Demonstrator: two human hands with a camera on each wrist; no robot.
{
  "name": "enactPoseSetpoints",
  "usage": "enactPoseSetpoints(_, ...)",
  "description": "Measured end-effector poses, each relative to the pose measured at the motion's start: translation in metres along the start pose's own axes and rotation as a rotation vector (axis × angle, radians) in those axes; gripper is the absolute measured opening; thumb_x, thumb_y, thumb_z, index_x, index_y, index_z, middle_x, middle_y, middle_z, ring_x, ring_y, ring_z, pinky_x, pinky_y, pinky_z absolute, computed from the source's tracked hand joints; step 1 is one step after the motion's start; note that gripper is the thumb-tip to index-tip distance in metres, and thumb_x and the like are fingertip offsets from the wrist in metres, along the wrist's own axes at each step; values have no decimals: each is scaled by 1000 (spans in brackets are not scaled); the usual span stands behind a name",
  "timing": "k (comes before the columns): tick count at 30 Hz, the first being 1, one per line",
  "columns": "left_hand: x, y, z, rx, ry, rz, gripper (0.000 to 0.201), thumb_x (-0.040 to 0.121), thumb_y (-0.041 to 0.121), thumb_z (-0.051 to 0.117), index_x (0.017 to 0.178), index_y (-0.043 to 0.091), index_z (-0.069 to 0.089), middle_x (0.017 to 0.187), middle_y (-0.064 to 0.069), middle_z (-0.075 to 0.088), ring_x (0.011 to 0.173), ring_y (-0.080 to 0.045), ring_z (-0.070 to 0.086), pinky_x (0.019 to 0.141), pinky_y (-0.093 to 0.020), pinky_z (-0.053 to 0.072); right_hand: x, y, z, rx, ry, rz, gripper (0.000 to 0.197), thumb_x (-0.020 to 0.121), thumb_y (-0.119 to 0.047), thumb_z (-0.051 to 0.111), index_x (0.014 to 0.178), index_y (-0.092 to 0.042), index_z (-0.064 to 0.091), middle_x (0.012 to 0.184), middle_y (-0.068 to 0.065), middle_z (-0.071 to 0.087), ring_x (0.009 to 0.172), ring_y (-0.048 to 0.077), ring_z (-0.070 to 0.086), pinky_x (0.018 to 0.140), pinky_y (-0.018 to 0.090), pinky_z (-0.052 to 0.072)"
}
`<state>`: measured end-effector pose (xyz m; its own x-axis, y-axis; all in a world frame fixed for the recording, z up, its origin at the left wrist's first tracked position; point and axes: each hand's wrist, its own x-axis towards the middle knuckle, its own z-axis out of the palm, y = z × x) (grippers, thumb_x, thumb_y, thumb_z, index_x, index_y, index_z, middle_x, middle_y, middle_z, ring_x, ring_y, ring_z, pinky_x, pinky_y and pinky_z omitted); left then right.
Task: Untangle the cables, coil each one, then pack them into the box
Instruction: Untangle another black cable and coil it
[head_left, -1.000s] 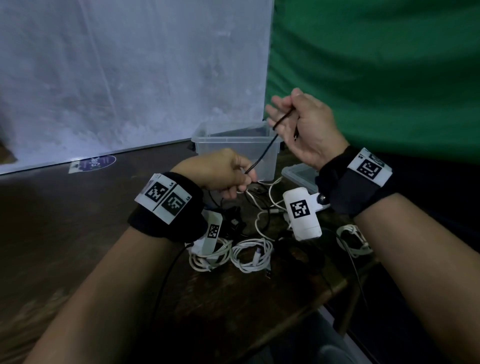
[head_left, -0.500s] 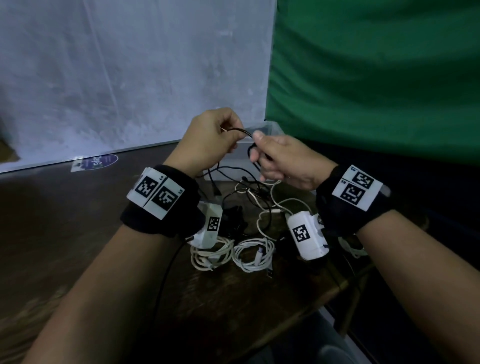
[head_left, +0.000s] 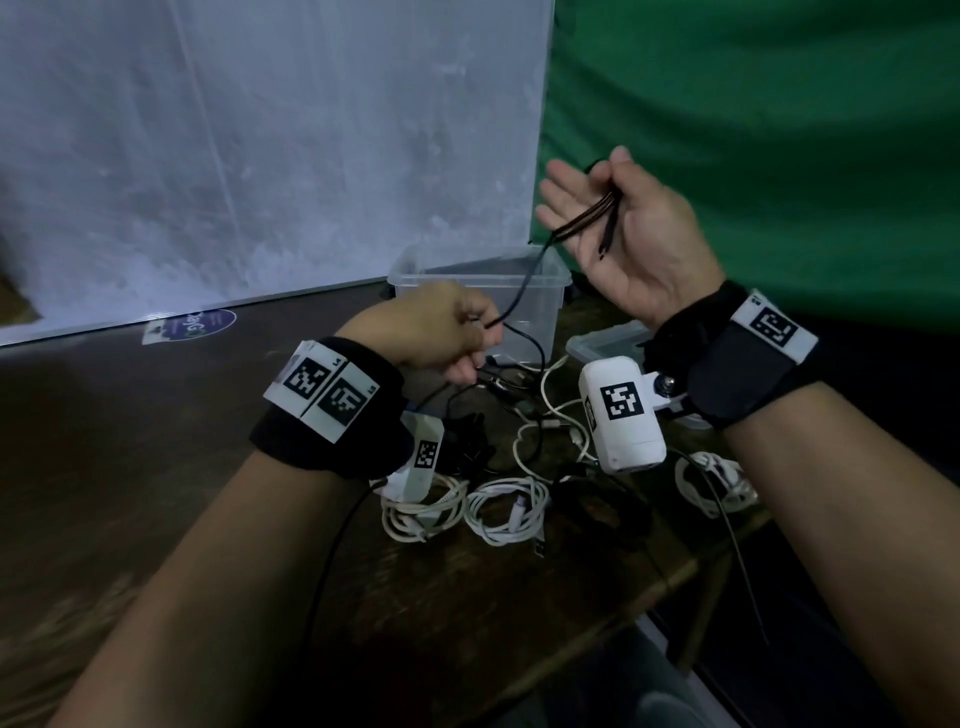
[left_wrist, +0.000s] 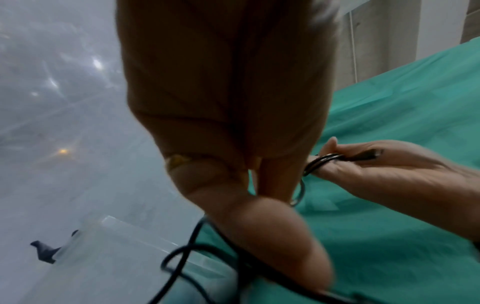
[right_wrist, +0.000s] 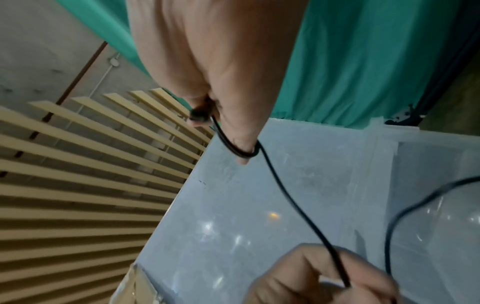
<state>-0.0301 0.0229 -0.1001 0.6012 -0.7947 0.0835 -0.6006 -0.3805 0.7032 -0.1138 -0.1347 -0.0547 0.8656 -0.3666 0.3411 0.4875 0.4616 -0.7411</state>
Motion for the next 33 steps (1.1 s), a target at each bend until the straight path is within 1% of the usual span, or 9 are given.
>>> enactPoseSetpoints(2, -3, 4, 0, 61, -76, -26, 11, 97, 12, 48, 90, 14, 57, 70, -3, 60, 46, -6, 59, 48, -18, 50, 4, 6, -3, -190, 53, -69, 33, 103, -25, 36, 75, -14, 51, 117, 12, 62, 114, 16, 57, 96, 32, 43)
enactPoseSetpoints(6, -5, 6, -4, 105, -53, 2, 13, 96, 12, 50, 84, 14, 55, 70, -3, 61, 42, -10, 55, 43, -18, 45, 1, 17, -15, -1059, 42, -235, 29, 102, -25, 38, 79, -17, 54, 66, -8, 44, 58, 0, 41, 60, 18, 35)
enactPoseSetpoints(8, -5, 7, -6, 120, 39, 59, 13, 96, 16, 51, 85, 10, 56, 68, -6, 61, 43, -12, 53, 45, -20, 43, -3, 19, -16, -1384, -90, -183, 25, 101, -23, 38, 85, -15, 55, 64, -6, 45, 50, 0, 40, 47, 15, 30)
enactPoseSetpoints(10, -3, 7, -9, 159, 174, 131, 18, 94, 21, 54, 80, 11, 56, 64, -4, 58, 44, -8, 49, 50, -23, 42, -6, 23, -16, -1496, -201, -87, 25, 101, -20, 39, 78, -16, 50, 72, 3, 58, 60, 8, 53, 54, 18, 38)
enactPoseSetpoints(13, -1, 8, -12, 93, 334, 198, 21, 94, 23, 55, 73, 21, 54, 65, -1, 56, 45, -5, 42, 49, -22, 37, -8, 29, -18, -1373, -278, 45, 31, 102, -26, 37, 75, -18, 50, 57, 2, 51, 54, 18, 51, 63, 33, 43)
enactPoseSetpoints(17, 0, 8, -12, -166, 375, 206, 19, 96, 12, 51, 77, 15, 56, 67, 0, 57, 43, -2, 46, 46, -17, 41, -12, 33, -17, -1152, -312, 105, 34, 98, -32, 46, 68, -16, 50, 55, -4, 36, 47, 7, 34, 51, 22, 35)
enactPoseSetpoints(23, -3, 5, -18, -280, 355, 216, 24, 88, -9, 54, 86, 12, 64, 78, -8, 64, 68, -12, 59, 74, -20, 52, -6, 30, -21, -885, -141, 99, 36, 101, -24, 41, 68, -13, 47, 43, -7, 30, 36, 8, 26, 50, 26, 38)
enactPoseSetpoints(26, -6, 7, -19, -238, 333, 218, 7, 87, -1, 61, 89, 2, 67, 73, -10, 63, 61, -10, 58, 67, -16, 52, -3, 25, -22, -831, -109, 104, 39, 102, -27, 37, 65, -15, 41, 38, -9, 26, 36, 10, 22, 50, 26, 38)
enactPoseSetpoints(33, 0, 11, -20, -396, 576, 156, 25, 98, 15, 49, 79, 3, 62, 61, -7, 58, 41, -6, 55, 44, -17, 47, -11, 28, -26, -1008, -308, 281, 40, 101, -27, 39, 64, -13, 46, 38, -10, 27, 37, 10, 22, 51, 27, 34)
